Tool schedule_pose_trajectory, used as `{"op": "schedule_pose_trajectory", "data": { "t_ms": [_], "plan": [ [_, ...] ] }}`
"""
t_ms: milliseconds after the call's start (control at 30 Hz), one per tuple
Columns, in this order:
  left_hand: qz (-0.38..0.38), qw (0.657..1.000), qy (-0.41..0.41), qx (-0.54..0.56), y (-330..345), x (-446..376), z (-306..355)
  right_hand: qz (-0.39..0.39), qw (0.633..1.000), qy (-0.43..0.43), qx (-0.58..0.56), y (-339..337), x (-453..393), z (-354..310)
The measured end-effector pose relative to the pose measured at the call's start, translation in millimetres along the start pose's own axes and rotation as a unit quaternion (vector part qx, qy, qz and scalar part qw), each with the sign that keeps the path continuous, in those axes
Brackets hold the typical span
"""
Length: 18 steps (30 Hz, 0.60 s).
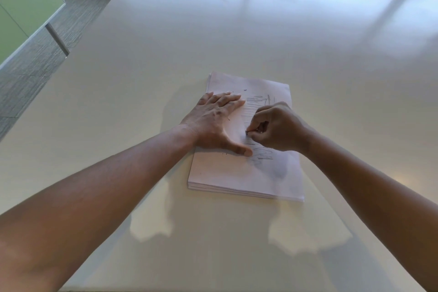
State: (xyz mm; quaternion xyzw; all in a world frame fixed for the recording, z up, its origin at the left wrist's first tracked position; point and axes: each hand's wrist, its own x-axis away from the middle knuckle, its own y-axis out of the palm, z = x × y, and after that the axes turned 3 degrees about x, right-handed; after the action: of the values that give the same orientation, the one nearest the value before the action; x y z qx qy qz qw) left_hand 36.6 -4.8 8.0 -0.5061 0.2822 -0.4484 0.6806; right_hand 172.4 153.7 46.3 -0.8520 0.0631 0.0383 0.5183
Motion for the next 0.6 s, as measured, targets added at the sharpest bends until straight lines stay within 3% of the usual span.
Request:
{"op": "schedule_pose_trajectory", "data": {
  "t_ms": [167,333,500,600],
  "plan": [
    [-0.007,1.000,-0.002,-0.004,0,-1,0,0.017,0.999,0.048,0.014,-12,-5,16],
    [-0.001,1.000,-0.001,-0.007,0,0,0,-0.010,1.000,0.004,0.005,0,-1,-2],
    [-0.006,1.000,0.000,-0.006,-1,-1,0,0.009,0.998,0.065,0.004,-14,-2,16],
    [-0.003,1.000,0.003,-0.009,-2,0,0,0.007,0.999,0.046,0.005,-8,-2,9]
  ]
}}
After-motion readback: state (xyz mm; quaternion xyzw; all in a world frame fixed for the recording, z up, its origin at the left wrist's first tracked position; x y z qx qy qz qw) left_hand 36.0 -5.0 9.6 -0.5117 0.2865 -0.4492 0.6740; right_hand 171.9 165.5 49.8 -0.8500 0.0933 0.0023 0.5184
